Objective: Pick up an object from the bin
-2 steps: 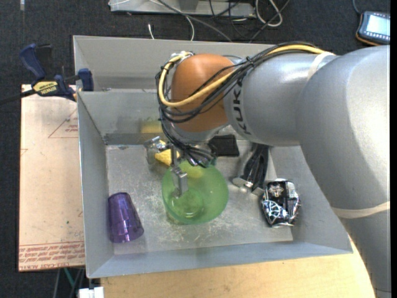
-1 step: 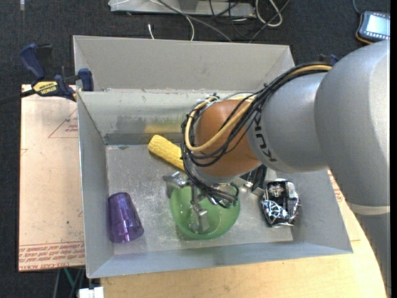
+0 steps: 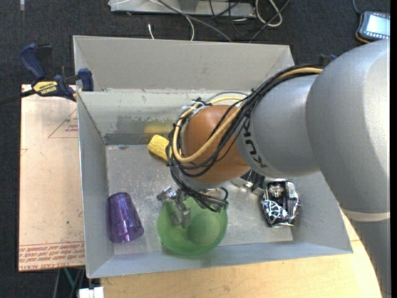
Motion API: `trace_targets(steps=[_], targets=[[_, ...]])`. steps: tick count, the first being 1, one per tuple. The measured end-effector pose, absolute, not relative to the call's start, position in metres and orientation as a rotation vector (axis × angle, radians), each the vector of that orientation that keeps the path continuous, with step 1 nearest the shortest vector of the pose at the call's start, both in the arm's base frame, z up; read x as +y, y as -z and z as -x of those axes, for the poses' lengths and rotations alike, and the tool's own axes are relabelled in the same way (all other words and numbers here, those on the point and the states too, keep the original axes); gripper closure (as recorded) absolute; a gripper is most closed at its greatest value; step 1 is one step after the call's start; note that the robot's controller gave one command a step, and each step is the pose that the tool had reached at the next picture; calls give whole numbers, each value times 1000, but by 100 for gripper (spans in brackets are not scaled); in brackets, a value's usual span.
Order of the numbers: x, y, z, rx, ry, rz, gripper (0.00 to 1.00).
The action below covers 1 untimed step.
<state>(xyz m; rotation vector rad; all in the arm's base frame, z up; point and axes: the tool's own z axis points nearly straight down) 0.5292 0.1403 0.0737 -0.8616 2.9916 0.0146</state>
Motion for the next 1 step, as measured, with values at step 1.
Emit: trace_targets(steps=[1], targets=[[140, -74, -529, 2992, -15, 861, 100]])
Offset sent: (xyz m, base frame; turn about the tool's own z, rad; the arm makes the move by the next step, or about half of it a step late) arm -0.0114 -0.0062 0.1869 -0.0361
